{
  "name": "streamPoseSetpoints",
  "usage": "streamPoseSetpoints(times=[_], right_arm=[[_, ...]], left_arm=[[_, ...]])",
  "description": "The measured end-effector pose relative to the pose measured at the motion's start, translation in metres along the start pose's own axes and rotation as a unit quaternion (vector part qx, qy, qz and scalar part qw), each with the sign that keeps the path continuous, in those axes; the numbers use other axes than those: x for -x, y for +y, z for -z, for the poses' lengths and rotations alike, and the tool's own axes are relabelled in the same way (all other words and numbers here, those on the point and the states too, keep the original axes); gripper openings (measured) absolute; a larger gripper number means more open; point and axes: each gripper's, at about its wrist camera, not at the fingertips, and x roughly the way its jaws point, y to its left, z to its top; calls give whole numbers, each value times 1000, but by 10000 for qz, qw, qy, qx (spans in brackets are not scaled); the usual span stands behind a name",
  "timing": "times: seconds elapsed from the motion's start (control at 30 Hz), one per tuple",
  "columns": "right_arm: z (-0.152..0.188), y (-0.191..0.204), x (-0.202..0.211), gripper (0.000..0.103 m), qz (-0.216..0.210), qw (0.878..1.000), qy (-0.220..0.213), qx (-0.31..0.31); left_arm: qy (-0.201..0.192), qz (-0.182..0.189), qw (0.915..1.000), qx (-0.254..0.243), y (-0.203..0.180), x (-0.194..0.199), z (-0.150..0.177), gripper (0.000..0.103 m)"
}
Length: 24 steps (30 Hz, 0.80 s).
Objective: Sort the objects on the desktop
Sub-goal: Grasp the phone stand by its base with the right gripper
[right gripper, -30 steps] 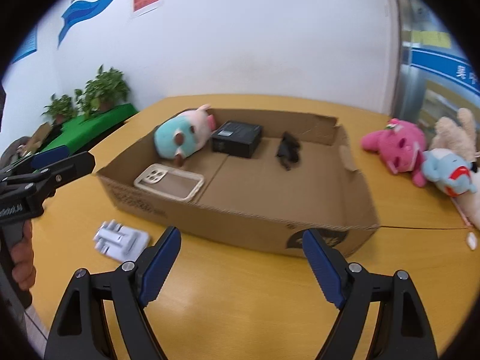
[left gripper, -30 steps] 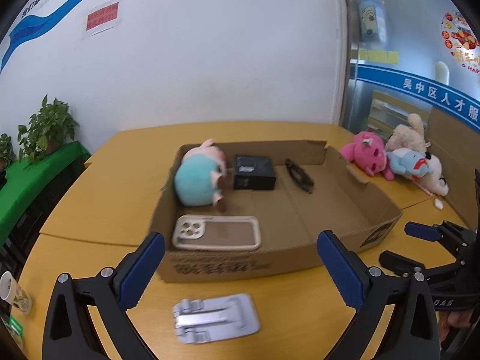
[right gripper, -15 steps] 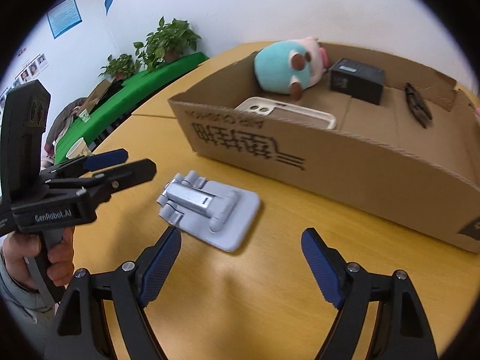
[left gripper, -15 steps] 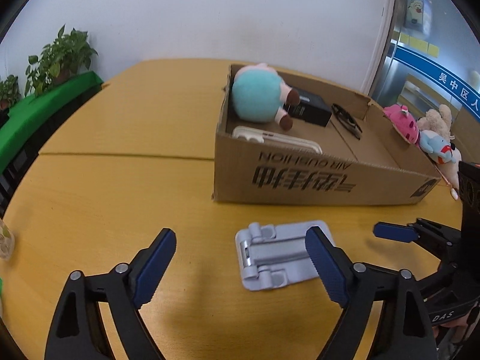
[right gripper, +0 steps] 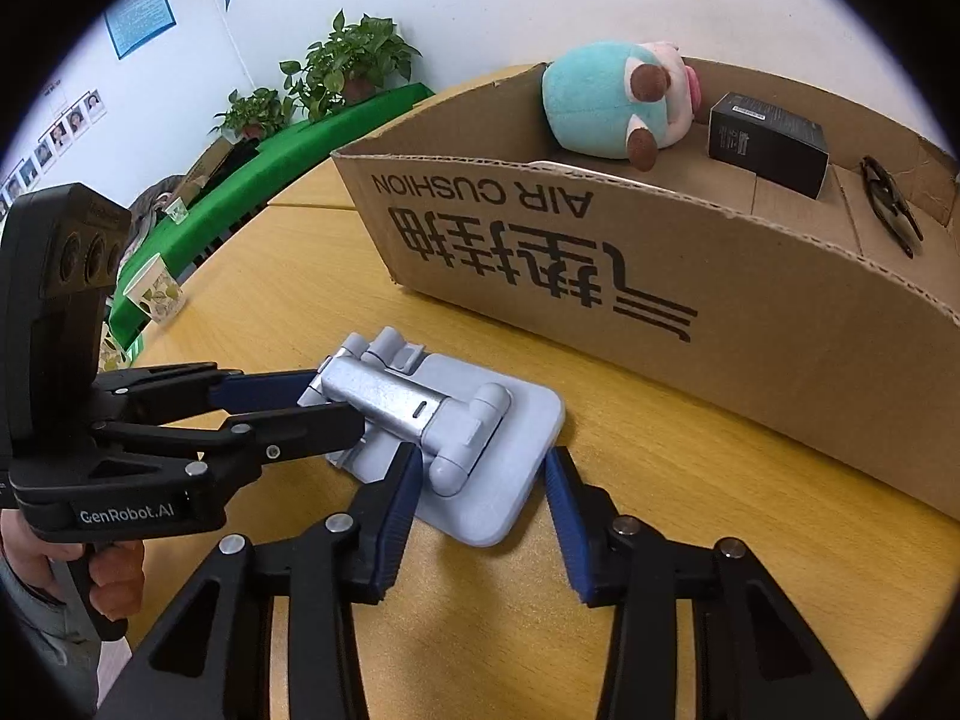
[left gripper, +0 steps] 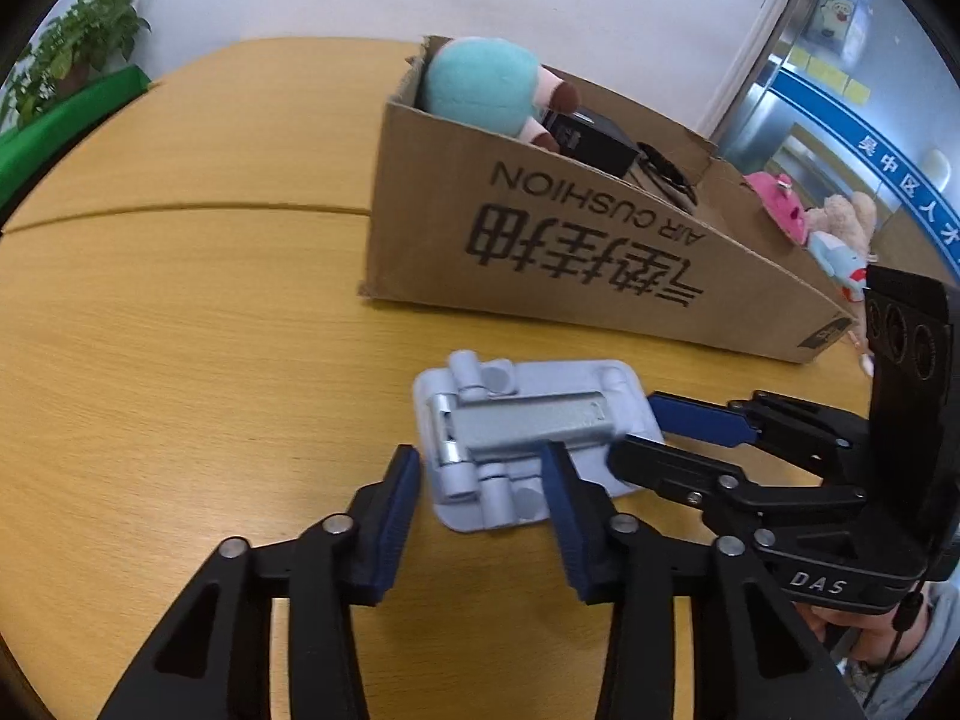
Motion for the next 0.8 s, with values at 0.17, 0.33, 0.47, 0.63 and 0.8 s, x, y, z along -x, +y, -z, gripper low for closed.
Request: streamPoseSetpoints(times=[0.17, 0.33, 0.47, 0.63, 0.8], right_arm=[[7, -8, 7, 38, -108, 9998, -81, -119], [24, -20, 27, 38, 42, 9995, -142, -279], [44, -41, 53, 39, 232, 9984, -157, -500], [66, -70, 81, 45, 572, 9955, -200, -732], [72, -86, 92, 40, 637, 9942, -231, -831]], left_arm=[[61, 23, 9999, -84, -10, -1, 1, 38], [171, 122, 9994, -280, -40, -7, 5, 38], [280, 343, 9977, -506, -74, -15, 11, 38], [405, 528, 9952, -712, -114, -28, 15, 28], [437, 475, 9948, -788, -131, -30, 16, 27]])
